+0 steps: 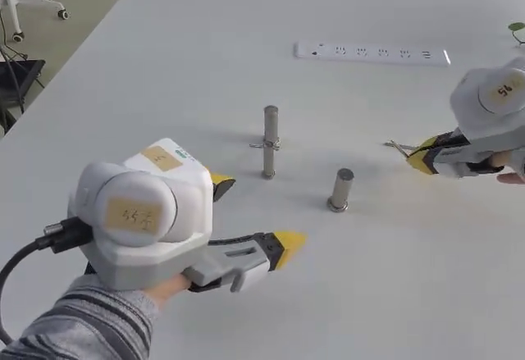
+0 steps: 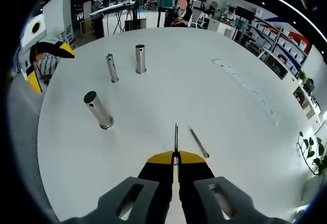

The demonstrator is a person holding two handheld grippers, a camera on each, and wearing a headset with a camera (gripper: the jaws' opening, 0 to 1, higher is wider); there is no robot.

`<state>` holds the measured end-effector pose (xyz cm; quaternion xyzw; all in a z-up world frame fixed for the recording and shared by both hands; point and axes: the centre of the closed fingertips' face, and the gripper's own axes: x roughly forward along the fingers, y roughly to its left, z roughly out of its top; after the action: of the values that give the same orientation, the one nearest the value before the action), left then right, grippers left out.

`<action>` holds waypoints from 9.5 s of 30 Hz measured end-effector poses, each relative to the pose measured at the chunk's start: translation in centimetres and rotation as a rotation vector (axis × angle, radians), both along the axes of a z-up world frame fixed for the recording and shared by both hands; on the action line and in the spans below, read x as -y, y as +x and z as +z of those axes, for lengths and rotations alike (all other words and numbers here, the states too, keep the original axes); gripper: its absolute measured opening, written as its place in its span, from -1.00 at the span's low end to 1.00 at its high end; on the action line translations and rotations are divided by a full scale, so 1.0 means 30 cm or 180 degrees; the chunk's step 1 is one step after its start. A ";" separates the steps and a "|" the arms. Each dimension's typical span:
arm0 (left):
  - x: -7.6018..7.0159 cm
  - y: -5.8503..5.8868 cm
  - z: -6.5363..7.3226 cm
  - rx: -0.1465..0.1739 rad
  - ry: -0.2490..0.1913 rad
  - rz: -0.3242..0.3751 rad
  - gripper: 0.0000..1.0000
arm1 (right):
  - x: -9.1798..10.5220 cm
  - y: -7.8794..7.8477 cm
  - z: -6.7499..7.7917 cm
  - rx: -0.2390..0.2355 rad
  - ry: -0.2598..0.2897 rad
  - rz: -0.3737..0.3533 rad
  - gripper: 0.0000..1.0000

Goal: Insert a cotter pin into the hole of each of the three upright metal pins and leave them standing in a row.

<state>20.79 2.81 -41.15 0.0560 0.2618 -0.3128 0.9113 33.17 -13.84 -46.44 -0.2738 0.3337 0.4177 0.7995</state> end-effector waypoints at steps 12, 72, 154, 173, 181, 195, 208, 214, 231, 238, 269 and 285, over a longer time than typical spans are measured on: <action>0.052 0.007 0.033 -0.0072 -0.0241 -0.0072 -0.10 | -0.107 -0.120 0.132 0.0328 0.0255 0.0422 -1.00; 0.186 -0.013 0.133 -0.0368 -0.1161 -0.0254 -1.00 | -0.360 -0.434 0.266 0.0751 0.0294 0.1848 -1.00; 0.240 0.090 -0.050 0.0211 -0.0147 -0.0603 -0.51 | -0.117 -0.277 0.069 0.0120 -0.0780 0.1666 -1.00; 0.259 0.205 -0.137 0.0131 -0.0002 -0.0229 -0.57 | -0.121 -0.202 0.042 0.0145 -0.0883 0.1601 -1.00; 0.263 0.219 -0.165 0.0049 -0.0049 -0.0150 -0.65 | -0.133 -0.194 0.032 0.0154 -0.0900 0.1627 -1.00; 0.288 0.238 -0.180 -0.0013 -0.0131 -0.0078 -0.77 | -0.164 -0.201 0.033 0.0152 -0.0870 0.1644 -1.00; 0.290 0.239 -0.186 -0.0022 -0.0111 0.0001 -0.80 | -0.202 -0.203 0.043 0.0133 -0.0794 0.1585 -1.00; 0.288 0.237 -0.197 -0.0061 -0.0112 0.0040 -0.79 | -0.212 -0.201 0.043 0.0189 -0.0808 0.1645 -1.00; 0.287 0.238 -0.203 -0.0090 -0.0123 0.0083 -0.79 | -0.250 -0.201 0.072 0.0317 -0.0571 0.1591 -0.96; 0.286 0.236 -0.203 -0.0111 -0.0124 0.0087 -0.79 | -0.214 -0.205 0.086 0.0292 -0.0565 0.1520 -0.94; 0.271 0.238 -0.200 -0.0153 -0.0103 0.0302 -0.44 | -0.242 -0.197 0.111 0.0036 -0.0173 0.1094 -0.88; 0.221 0.187 -0.162 -0.0143 -0.0093 0.0273 -0.08 | -0.310 -0.192 0.044 -0.0323 0.0071 0.0956 -0.79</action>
<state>26.39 -3.83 -46.00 0.0244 0.2798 -0.2784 0.9185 27.41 -4.53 -45.13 -0.2904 0.3243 0.5495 0.7131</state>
